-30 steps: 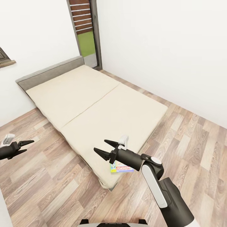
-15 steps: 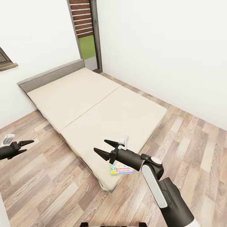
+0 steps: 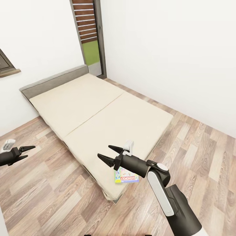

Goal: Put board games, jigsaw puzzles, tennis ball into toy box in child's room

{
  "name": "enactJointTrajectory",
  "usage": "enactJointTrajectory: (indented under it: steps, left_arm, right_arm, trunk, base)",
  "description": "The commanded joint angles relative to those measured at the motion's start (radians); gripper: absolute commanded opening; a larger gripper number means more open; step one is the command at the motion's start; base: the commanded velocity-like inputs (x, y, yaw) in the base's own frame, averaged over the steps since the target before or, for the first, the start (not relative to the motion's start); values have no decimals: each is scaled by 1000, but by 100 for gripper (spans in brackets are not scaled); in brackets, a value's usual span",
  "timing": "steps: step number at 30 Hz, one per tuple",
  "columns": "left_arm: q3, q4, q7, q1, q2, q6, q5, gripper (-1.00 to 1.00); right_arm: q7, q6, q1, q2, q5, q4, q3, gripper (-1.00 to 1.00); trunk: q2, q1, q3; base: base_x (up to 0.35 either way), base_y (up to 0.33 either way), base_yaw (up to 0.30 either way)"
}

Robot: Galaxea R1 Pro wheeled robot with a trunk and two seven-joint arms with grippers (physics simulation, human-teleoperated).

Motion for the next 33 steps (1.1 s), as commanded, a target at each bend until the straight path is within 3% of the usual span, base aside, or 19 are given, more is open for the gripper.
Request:
enactJointTrajectory:
  steps: [1,33]
  left_arm:
    - [1,1,-3,-1,0,4,-1,100]
    - [2,1,-3,-1,0,4,-2,100]
  right_arm:
    - [-1,8,-1,0,-8,0,-1,100]
    - [-1,8,-1,1,-9,1,-1,100]
  trunk:
    - [-2,1,-1]
    - [-2,1,1]
  base:
    - [0,0,0]
    - [0,0,0]
